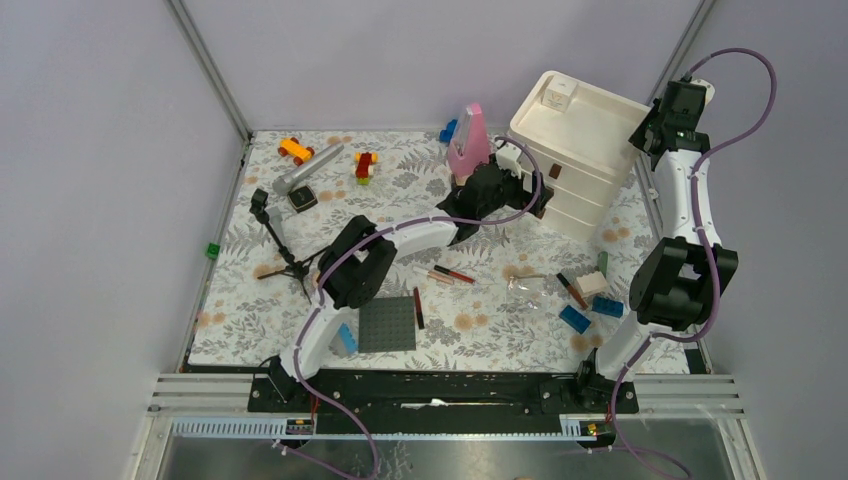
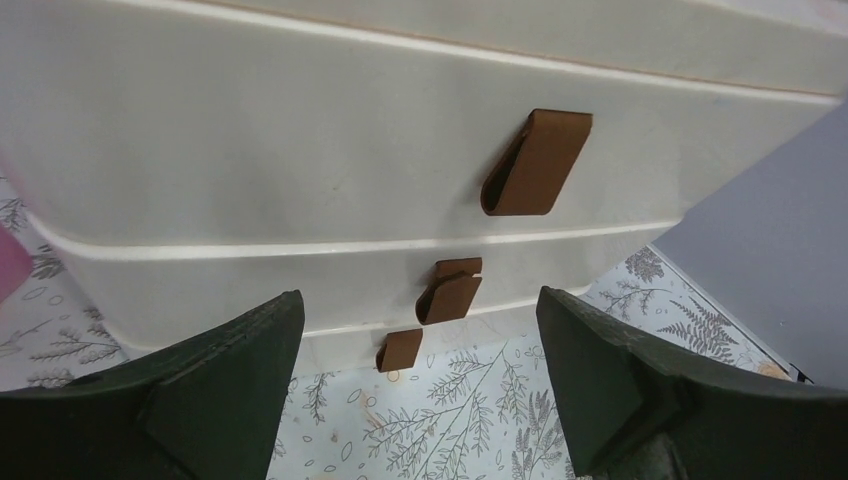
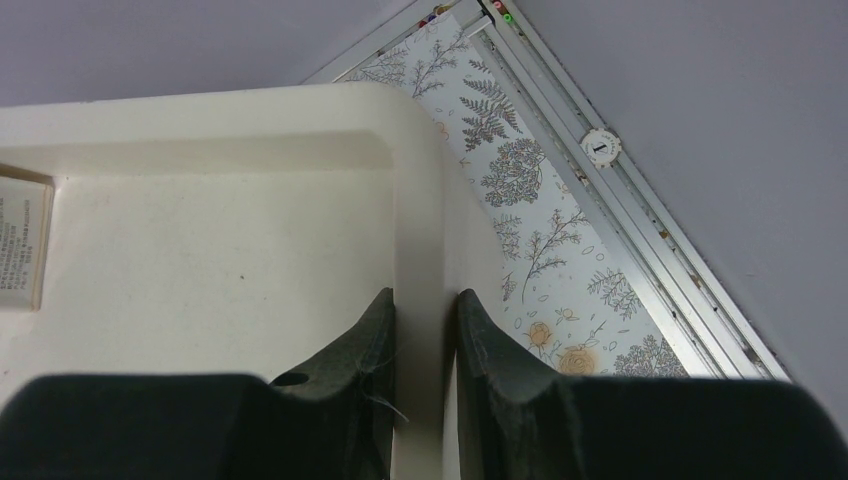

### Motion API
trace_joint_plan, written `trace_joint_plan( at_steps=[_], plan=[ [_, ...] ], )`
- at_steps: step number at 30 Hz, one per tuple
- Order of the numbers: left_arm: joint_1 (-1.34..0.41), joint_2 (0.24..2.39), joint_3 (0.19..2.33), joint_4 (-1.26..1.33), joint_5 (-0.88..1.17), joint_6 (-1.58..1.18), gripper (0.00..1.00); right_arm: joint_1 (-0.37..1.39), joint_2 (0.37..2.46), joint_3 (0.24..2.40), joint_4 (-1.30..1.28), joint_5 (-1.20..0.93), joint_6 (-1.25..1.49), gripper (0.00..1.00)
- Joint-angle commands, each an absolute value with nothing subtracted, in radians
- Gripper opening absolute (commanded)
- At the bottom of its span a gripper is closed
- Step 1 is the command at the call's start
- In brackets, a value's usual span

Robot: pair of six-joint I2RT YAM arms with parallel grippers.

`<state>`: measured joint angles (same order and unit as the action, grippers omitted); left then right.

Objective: Organize the makeup
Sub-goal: Close the drawer in the storage box, then open the drawer in the storage box.

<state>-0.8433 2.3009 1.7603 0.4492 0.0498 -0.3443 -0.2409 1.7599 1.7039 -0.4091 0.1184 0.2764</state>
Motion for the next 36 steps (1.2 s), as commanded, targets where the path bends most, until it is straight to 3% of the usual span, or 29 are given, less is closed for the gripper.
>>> trace_joint_plan(
  at_steps=[1,11,21,31,36],
  plan=[
    [-0.842,2.354,1.858,0.420,0.089,-0.364,0.92,-0.206,1.755,1.669,-0.488,-0.085,0.359,0.00],
    [-0.842,2.468,2.018,0.336,0.094,-0.392,0.86,-0.206,1.752,1.669,-0.489,-0.089,0.359,0.00],
    [-0.842,2.474,2.036,0.366,0.110,-0.431,0.67,-0.206,1.755,1.666,-0.489,-0.089,0.356,0.00],
    [-0.842,2.449,1.996,0.420,0.154,-0.494,0.40,-0.206,1.760,1.649,-0.478,-0.091,0.354,0.00],
    [-0.842,2.452,2.004,0.424,0.162,-0.512,0.51,-0.206,1.763,1.652,-0.478,-0.095,0.356,0.00]
  ],
)
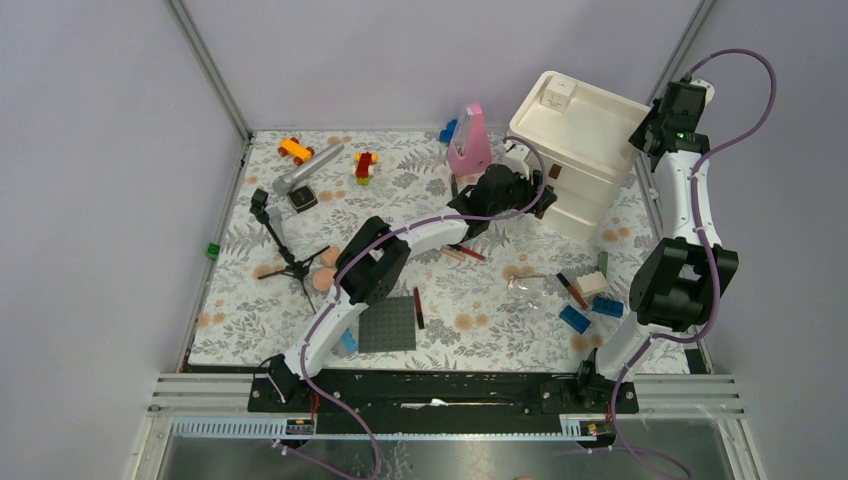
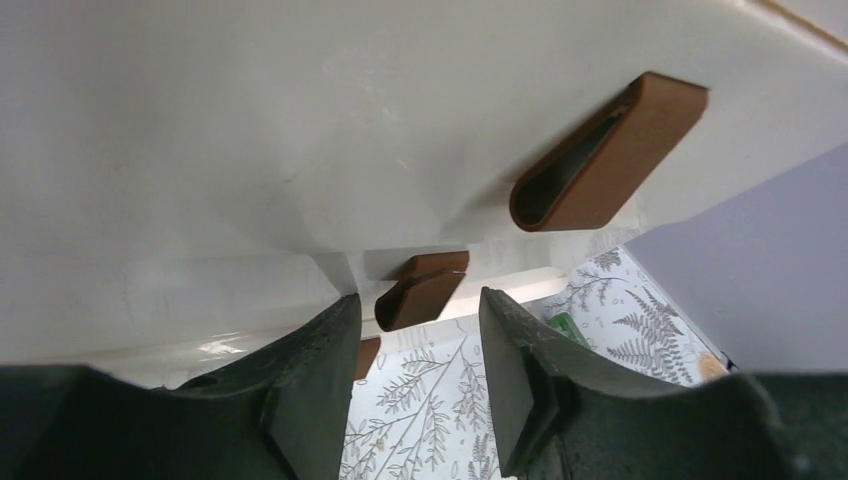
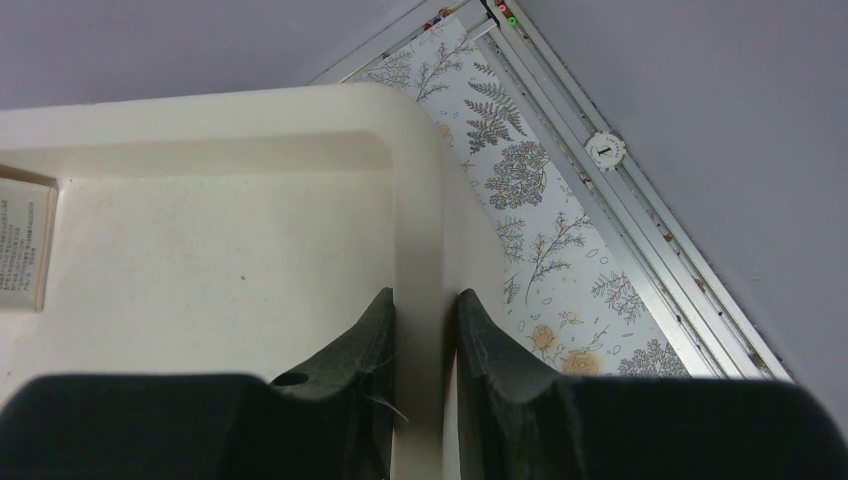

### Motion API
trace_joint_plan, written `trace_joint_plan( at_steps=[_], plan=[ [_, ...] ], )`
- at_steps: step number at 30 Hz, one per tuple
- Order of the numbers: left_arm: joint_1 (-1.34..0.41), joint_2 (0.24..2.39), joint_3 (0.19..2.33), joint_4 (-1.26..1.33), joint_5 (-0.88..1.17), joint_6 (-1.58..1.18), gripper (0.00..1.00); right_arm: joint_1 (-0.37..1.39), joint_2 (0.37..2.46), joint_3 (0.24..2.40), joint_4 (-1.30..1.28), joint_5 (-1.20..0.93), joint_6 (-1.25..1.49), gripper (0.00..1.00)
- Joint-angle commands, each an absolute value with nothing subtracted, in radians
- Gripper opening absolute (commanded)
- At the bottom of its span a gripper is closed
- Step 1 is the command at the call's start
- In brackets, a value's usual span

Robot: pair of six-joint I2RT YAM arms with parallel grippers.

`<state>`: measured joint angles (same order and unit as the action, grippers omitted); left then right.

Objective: Organize the makeup
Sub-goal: Open the drawer in the storage box.

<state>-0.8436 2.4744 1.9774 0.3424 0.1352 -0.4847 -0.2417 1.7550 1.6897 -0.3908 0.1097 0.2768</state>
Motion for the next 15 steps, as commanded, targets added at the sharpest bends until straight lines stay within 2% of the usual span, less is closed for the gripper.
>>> trace_joint_plan(
  at_steps=[1,5,7,12,15],
  plan=[
    [-0.842,2.455,2.008,0.422,0.162,-0.512,0.53,-0.206,1.762,1.651,-0.479,-0.095,0.356,0.00],
    [-0.842,2.481,2.039,0.402,0.157,-0.511,0.53,-0.206,1.761,1.652,-0.477,-0.095,0.354,0.00],
    [-0.842,2.491,2.050,0.393,0.156,-0.512,0.48,-0.206,1.761,1.652,-0.478,-0.093,0.354,0.00],
    [-0.842,2.498,2.051,0.397,0.152,-0.521,0.33,-0.206,1.762,1.652,-0.478,-0.095,0.353,0.00],
    [-0.842,2.497,2.053,0.390,0.147,-0.519,0.16,-0.206,1.763,1.651,-0.478,-0.095,0.350,0.00]
  ],
)
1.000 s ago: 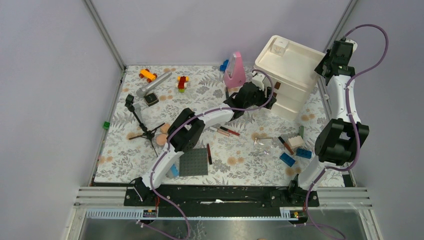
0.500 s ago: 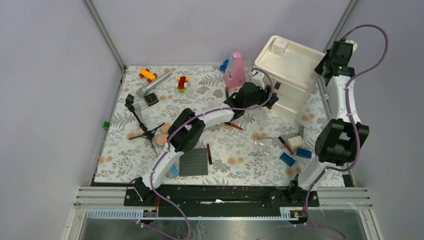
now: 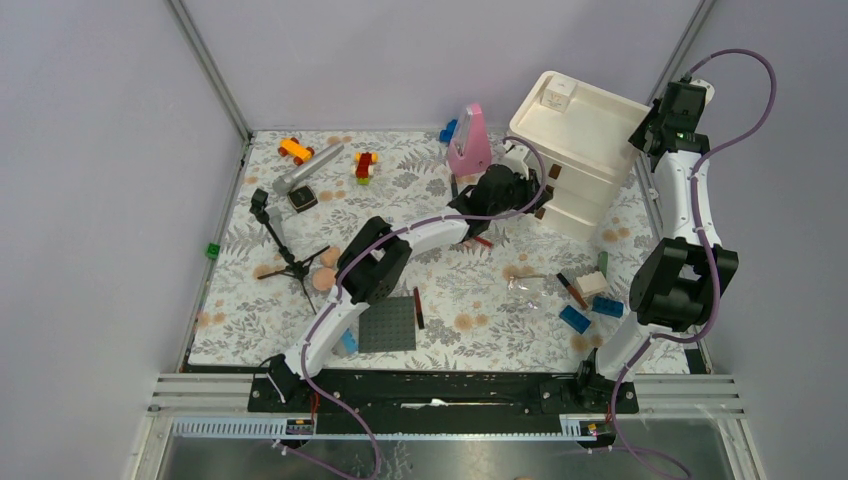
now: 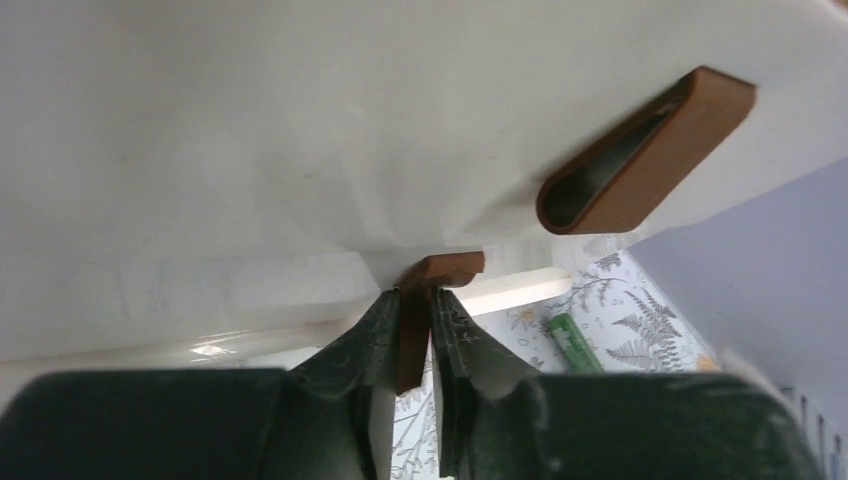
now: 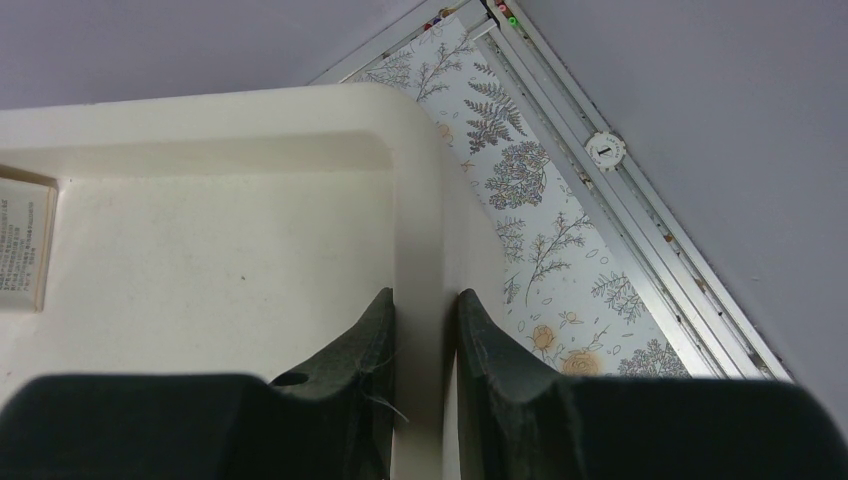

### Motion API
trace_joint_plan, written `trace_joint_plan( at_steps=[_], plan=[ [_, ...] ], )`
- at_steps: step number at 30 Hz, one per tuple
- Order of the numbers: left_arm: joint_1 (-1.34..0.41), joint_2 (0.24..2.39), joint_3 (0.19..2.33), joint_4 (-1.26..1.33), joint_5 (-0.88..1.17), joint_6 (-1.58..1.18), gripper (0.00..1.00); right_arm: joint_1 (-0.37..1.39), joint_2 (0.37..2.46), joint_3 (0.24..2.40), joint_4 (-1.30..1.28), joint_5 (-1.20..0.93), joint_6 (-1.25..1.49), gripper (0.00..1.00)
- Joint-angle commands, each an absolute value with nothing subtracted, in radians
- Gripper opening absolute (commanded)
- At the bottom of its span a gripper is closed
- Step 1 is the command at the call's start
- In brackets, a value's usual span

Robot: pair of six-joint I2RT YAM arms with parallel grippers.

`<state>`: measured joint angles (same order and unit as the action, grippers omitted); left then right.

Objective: Organize the makeup
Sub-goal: Open the drawer in the storage box.

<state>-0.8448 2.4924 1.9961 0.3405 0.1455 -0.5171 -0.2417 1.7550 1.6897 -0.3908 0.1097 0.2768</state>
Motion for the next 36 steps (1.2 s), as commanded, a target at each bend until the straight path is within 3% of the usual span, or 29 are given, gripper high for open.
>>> trace_joint_plan(
  at_steps=[1,4,13,14,17,19,33,36],
  plan=[
    [-0.841,2.497,2.054,0.383,0.143,-0.517,0.11,-0.206,1.763,1.653,-0.478,-0.094,0.351,0.00],
    [-0.841,2.486,2.046,0.373,0.136,-0.513,0.00,-0.206,1.763,1.653,-0.477,-0.095,0.350,0.00],
    [-0.839,2.434,1.977,0.402,0.141,-0.518,0.00,-0.206,1.761,1.646,-0.475,-0.093,0.348,0.00],
    [-0.839,2.434,1.975,0.405,0.149,-0.519,0.01,-0.206,1.761,1.647,-0.475,-0.095,0.348,0.00],
    [-0.839,2.443,1.981,0.402,0.179,-0.529,0.23,-0.206,1.761,1.647,-0.476,-0.100,0.348,0.00],
    [-0.839,2.450,1.983,0.400,0.192,-0.535,0.27,-0.206,1.762,1.647,-0.474,-0.098,0.347,0.00],
    [-0.838,2.507,2.038,0.382,0.224,-0.571,0.29,-0.206,1.763,1.649,-0.474,-0.107,0.347,0.00],
    [-0.839,2.508,2.037,0.386,0.222,-0.575,0.25,-0.206,1.762,1.648,-0.474,-0.107,0.348,0.00]
  ],
)
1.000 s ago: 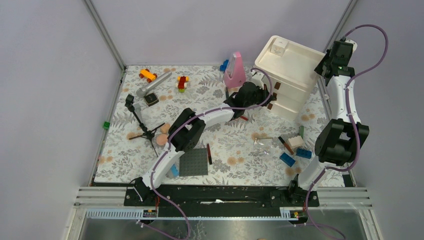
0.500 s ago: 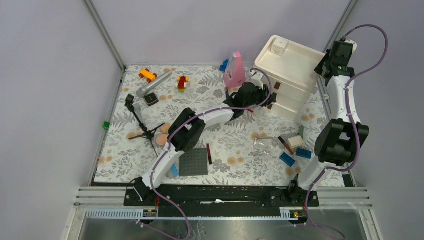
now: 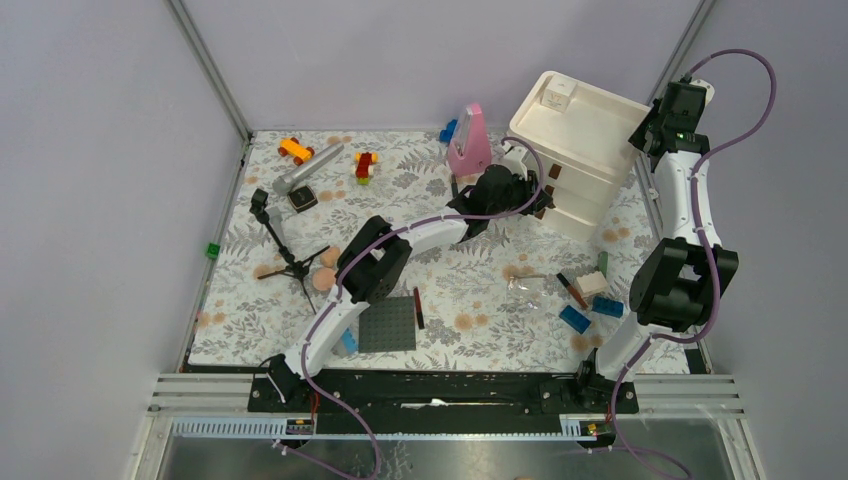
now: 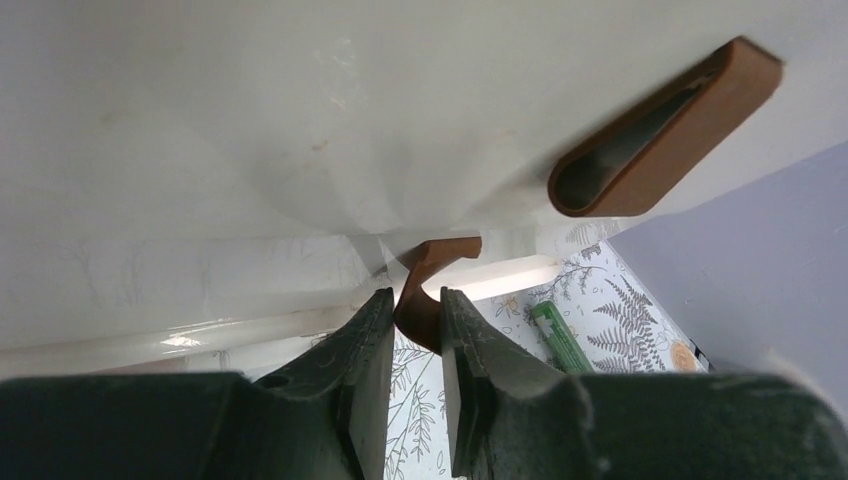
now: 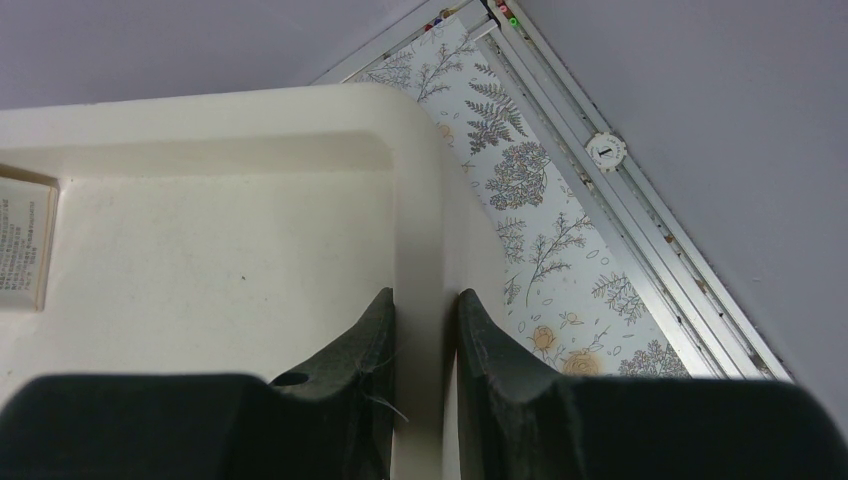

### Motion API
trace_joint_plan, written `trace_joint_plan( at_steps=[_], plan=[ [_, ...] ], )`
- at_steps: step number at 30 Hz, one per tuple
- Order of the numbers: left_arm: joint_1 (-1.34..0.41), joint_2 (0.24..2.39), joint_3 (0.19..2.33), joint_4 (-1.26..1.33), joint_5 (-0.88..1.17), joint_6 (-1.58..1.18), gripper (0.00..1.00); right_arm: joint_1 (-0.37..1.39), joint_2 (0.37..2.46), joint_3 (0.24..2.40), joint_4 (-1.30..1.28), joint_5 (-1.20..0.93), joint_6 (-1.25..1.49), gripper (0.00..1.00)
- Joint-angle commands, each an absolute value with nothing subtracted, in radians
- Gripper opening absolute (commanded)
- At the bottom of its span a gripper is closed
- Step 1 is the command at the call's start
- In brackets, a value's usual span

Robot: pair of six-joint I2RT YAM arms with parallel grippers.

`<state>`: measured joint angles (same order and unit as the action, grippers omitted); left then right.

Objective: Organize the makeup
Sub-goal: Open the drawer in the storage box.

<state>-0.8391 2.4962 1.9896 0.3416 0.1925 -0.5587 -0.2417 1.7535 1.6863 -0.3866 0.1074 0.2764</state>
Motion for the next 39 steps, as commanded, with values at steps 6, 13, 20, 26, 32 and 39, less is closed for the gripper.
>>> trace_joint_plan(
  at_steps=[6,13,20,26,32,39],
  plan=[
    [-0.839,2.511,2.037,0.388,0.231,-0.579,0.34,-0.206,1.763,1.647,-0.474,-0.110,0.348,0.00],
    [-0.839,2.514,2.037,0.396,0.242,-0.594,0.41,-0.206,1.763,1.645,-0.473,-0.110,0.347,0.00],
    [-0.839,2.502,2.027,0.405,0.249,-0.614,0.12,-0.206,1.765,1.645,-0.472,-0.107,0.346,0.00],
    [-0.838,2.447,1.966,0.428,0.243,-0.647,0.00,-0.206,1.772,1.653,-0.469,-0.105,0.346,0.00],
    [-0.838,2.340,1.834,0.477,0.241,-0.661,0.00,-0.206,1.777,1.663,-0.467,-0.067,0.372,0.00],
    [-0.838,2.223,1.653,0.521,0.255,-0.657,0.00,-0.206,1.772,1.658,-0.455,-0.035,0.394,0.00]
  ],
)
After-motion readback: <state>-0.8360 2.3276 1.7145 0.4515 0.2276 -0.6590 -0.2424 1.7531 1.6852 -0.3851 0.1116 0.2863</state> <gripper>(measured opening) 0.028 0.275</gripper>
